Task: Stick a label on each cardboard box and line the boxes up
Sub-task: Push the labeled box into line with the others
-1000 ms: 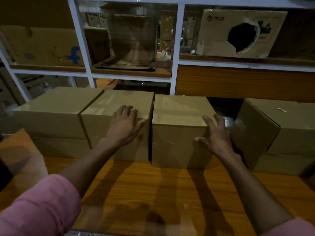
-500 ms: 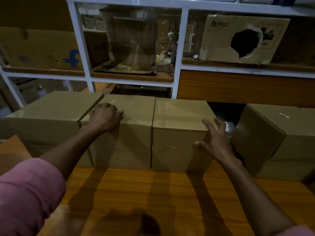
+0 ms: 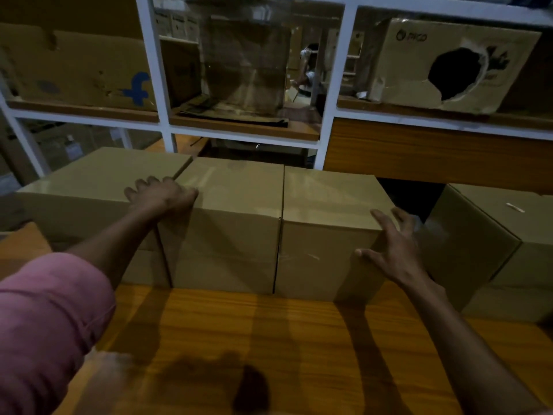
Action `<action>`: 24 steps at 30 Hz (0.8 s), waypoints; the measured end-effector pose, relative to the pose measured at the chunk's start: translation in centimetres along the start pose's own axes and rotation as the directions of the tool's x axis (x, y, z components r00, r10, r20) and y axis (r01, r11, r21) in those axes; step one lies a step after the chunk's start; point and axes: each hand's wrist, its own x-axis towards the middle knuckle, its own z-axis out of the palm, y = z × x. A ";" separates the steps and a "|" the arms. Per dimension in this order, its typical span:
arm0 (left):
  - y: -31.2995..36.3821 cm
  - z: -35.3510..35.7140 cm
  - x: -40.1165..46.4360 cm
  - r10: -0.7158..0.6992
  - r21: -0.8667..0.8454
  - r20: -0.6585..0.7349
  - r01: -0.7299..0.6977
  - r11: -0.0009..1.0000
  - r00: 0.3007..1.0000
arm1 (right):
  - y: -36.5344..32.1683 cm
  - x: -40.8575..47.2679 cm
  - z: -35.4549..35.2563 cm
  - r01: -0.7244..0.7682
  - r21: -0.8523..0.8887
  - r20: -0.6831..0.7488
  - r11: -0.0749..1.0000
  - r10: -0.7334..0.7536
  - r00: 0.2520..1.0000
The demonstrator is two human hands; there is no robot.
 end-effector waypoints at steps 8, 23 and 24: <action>-0.8 0.1 0.2 0.064 0.027 -0.018 -0.064 0.998 0.998 | 0.6 0.1 -0.1 0.032 0.031 0.010 0.999 -0.032 0.999; -4.4 -0.7 2.0 0.206 -0.073 -0.091 -0.212 0.974 0.974 | 0.3 -0.1 -0.3 0.012 0.151 0.011 0.988 -0.013 1.000; -4.5 -0.8 2.1 0.218 -0.068 -0.081 -0.224 0.972 0.973 | 0.2 0.0 -0.3 0.004 0.164 0.005 0.986 -0.005 1.000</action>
